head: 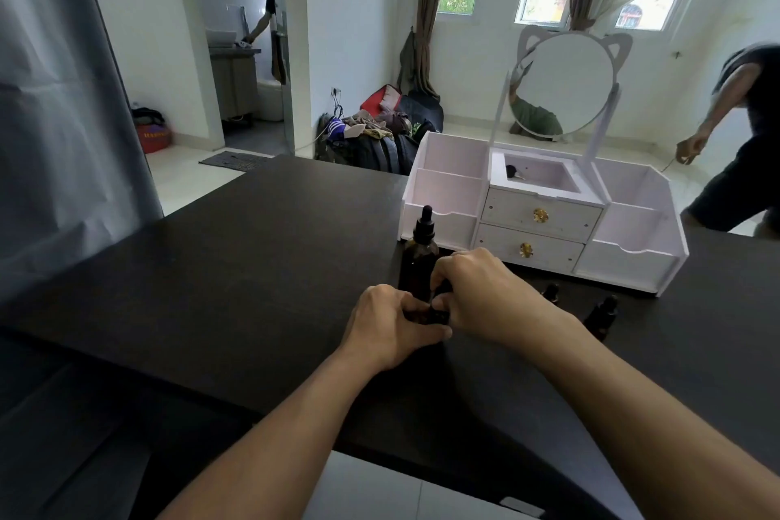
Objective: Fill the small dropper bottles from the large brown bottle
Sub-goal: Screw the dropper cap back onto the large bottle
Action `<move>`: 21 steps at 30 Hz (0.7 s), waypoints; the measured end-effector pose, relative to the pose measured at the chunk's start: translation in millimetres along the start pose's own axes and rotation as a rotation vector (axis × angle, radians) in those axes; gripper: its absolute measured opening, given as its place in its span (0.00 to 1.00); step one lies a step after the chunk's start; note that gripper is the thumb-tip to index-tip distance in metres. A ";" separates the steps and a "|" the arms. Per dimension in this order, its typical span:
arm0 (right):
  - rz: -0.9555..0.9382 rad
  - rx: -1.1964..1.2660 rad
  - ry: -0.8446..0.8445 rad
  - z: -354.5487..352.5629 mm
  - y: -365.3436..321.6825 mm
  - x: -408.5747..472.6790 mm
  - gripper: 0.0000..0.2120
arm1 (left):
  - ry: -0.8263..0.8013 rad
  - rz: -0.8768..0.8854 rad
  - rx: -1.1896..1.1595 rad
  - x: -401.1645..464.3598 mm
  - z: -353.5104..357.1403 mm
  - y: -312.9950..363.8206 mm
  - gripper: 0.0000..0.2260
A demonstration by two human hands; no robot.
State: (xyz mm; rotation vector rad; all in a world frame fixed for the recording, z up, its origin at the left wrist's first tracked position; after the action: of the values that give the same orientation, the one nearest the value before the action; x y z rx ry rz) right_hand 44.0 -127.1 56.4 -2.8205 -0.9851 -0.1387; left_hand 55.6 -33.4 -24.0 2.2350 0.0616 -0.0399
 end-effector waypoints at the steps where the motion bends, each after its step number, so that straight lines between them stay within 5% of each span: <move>1: 0.008 -0.002 0.003 0.0 0.2 0.7 0.07 | 0.001 -0.003 -0.004 0.1 0.0 -0.2 0.14; 13: 0.098 0.248 0.071 3.6 20.9 -23.9 0.21 | -0.003 0.018 -0.040 -4.0 -1.6 1.7 0.13; 21: 0.118 0.172 -0.031 44.7 38.0 -82.5 0.22 | 0.066 0.065 0.033 -7.9 -4.9 9.4 0.23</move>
State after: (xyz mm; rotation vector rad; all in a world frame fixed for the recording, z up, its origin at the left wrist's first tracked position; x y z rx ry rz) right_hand 5.1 -199.2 -3.0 -2.7207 -0.7922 0.0033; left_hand 48.4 -35.6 -13.1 2.2701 0.0244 0.0680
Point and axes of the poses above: each hand's wrist, its own x-axis towards the middle knuckle, its own z-axis out of the palm, y = z × x, the point moved 9 cm from there along x, towards the middle knuckle, and after that the axes turned 11 degrees about -z, right-handed, at the moved point
